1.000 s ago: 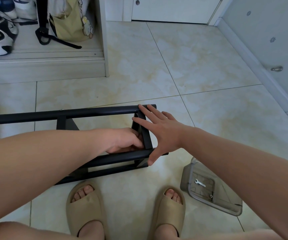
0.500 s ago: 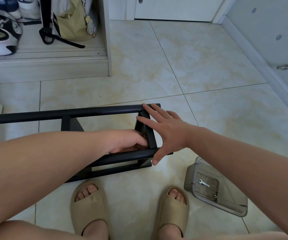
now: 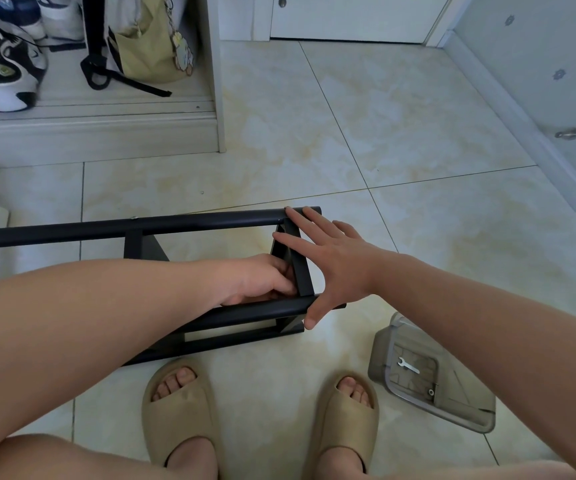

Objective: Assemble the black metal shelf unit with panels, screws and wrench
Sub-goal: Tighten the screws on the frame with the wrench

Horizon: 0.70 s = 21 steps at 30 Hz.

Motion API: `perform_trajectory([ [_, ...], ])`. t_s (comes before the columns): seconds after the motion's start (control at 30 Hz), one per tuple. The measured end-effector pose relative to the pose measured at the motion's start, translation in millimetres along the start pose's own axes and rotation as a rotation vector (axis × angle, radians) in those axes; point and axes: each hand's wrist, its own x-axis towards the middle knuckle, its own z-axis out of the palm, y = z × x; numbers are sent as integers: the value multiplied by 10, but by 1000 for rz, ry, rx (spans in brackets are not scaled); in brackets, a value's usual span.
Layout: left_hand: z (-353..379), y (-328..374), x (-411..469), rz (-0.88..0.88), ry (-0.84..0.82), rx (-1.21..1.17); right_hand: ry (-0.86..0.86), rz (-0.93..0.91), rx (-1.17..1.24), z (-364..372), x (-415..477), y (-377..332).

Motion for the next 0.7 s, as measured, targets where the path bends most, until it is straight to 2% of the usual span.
perform_trajectory([
  [0.27,-11,11,-12,-21,-32,-67,-2,4,-2,3,5,5],
  [0.43,-13,24,-59,-105,-136,-91,-4,4,-8,-3,4,4],
  [0.7,-1,44,-34,-39,-44,-34,-5,1,2,2,3,2],
])
